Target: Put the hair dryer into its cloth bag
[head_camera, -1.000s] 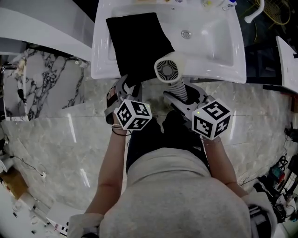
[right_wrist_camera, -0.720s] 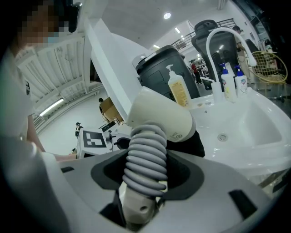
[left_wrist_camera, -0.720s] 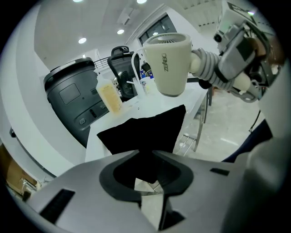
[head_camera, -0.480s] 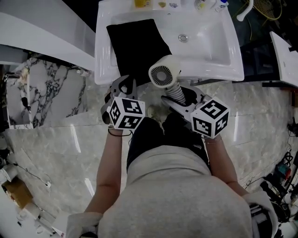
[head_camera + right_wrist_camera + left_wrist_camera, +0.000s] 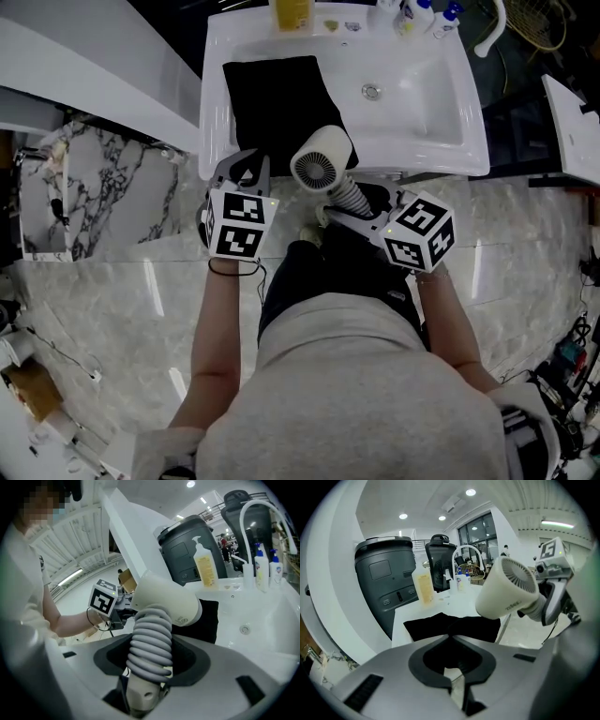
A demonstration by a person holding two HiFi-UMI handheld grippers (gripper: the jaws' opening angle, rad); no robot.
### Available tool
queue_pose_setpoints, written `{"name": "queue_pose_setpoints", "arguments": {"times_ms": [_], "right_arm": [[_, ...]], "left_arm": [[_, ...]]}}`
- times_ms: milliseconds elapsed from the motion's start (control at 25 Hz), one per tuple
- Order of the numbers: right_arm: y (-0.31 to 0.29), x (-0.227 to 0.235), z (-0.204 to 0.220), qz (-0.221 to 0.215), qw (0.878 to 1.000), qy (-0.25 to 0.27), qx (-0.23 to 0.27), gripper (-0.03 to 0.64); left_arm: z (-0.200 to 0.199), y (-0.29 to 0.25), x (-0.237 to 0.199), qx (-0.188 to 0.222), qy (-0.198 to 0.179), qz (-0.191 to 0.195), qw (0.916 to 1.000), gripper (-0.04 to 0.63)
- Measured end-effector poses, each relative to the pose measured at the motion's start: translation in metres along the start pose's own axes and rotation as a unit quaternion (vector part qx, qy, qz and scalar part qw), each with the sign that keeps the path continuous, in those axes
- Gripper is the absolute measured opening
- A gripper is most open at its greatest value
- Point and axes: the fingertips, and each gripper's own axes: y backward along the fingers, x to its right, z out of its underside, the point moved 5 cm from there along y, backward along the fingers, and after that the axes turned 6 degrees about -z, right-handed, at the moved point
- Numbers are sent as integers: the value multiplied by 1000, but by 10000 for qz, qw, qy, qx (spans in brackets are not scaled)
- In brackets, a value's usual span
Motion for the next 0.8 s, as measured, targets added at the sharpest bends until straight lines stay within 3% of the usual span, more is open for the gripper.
{"name": "queue_pose_setpoints", "arguments": {"times_ms": [200,520,800], "right_arm": [[-2,0,-4,-362,9986,355,-165,229],[-5,-9,-17,-1406,9857,912,-191,229],[-11,0,-18,-1873,9778,869,-349,229]], "left_arm": [[-15,-1,-5,58,183,141,9997,15],[-35,-6,-16,159,116,231,9995,14],[-49,-7,-22,327,247,340,9986,14]]}}
